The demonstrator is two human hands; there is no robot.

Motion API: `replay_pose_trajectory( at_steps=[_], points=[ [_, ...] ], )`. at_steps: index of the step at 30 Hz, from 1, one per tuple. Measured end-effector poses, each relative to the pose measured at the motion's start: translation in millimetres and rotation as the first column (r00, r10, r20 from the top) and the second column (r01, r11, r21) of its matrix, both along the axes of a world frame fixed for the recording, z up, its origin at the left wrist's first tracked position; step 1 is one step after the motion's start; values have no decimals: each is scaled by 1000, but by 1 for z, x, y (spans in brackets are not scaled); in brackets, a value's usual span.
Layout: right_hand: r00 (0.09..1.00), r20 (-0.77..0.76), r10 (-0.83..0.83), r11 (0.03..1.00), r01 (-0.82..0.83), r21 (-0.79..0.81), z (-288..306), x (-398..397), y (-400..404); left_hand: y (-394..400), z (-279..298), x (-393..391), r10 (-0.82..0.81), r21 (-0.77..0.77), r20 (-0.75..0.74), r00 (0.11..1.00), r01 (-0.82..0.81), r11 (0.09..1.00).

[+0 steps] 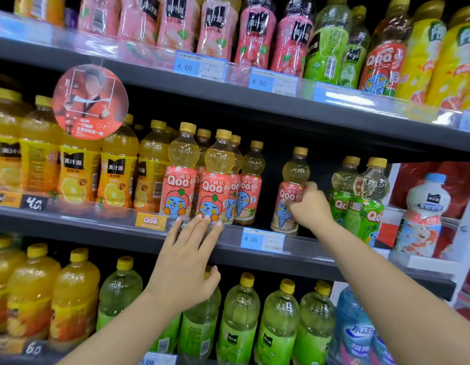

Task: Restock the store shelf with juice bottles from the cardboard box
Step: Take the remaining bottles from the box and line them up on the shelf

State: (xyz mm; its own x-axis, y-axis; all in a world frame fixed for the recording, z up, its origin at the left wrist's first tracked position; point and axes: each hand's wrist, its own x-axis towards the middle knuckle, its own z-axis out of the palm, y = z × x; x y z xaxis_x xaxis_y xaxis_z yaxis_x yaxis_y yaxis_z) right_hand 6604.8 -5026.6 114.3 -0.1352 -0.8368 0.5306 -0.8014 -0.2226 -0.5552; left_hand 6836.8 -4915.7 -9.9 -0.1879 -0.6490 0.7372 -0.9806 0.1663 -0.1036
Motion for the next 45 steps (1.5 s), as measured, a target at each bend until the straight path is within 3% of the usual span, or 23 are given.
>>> replay_pose_trajectory(
  at_steps=[12, 20, 26, 35, 45],
  points=[
    [947, 84, 310, 951, -308, -34, -7, 55, 61, 28, 16, 13, -10, 29, 61, 998, 8, 1000],
    [934, 25, 357, 934, -356, -37, -15, 68, 80, 82, 3, 62, 103, 140, 7, 995, -103, 985],
    [919, -67, 388, 902, -394, -176, -53, 63, 126, 144, -39, 103, 186, 253, -21, 982, -175, 951],
    [803, -136, 581, 813, -561, 159, -175, 117, 220, 264, -123, 141, 363, 432, -16, 932, -321, 843],
    [623, -122, 773, 599, -651, 466, -294, 210, 321, 395, -223, 191, 594, 623, -2, 805, -463, 630]
  ],
)
